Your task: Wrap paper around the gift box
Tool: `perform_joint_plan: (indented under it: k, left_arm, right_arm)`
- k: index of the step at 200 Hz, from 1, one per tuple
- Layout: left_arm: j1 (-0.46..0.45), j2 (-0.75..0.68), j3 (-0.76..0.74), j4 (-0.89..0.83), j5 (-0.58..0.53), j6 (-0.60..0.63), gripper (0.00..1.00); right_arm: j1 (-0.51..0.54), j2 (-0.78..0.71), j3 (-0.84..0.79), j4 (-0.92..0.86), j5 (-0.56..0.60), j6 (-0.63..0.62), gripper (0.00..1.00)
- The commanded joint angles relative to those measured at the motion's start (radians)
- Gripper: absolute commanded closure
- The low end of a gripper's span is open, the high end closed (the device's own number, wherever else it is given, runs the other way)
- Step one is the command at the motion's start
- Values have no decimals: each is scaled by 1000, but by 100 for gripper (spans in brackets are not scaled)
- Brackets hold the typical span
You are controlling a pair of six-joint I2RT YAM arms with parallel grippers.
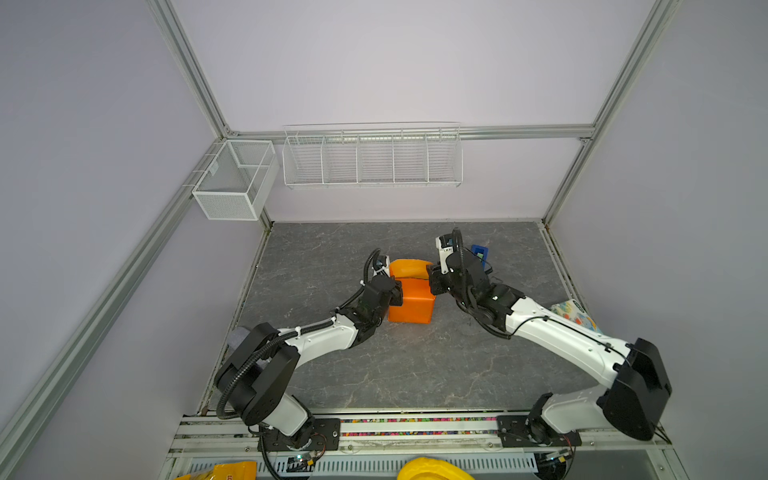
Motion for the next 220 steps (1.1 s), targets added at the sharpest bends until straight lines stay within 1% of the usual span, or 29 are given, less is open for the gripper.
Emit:
perform_joint_plan:
  k: [1,14,28,55,103,140,163,196,220]
  left_arm:
    - [-8,23,-15,-31,1,-25,99]
    - [-8,26,-12,-34,1,-28,99]
    - [-8,28,-12,-33,4,-29,99]
    - [-8,29,-11,-33,7,-34,99]
    - [-7,30,-9,-39,6,-36,99]
    - [-8,22,-15,-35,13,-36,99]
    - [-8,13,-21,-33,11,-35,98]
    - [-8,11,-25,-24,17,-38,98]
    - [-8,12,-14,-33,13,-41,98]
  right_arm:
    - [26,28,8,-64,-101,31,66]
    - [40,58,5,-47,-127,53,70]
    - [49,94,7,-28,-154,70,71]
    - [57,160,-5,26,-159,95,76]
    - [49,254,-33,81,-81,126,82]
    - [31,316,-48,103,-67,154,84]
    - [29,330,-55,103,-60,160,86]
    - [28,331,-57,89,-21,161,86]
    - [27,330,-58,83,-21,158,87]
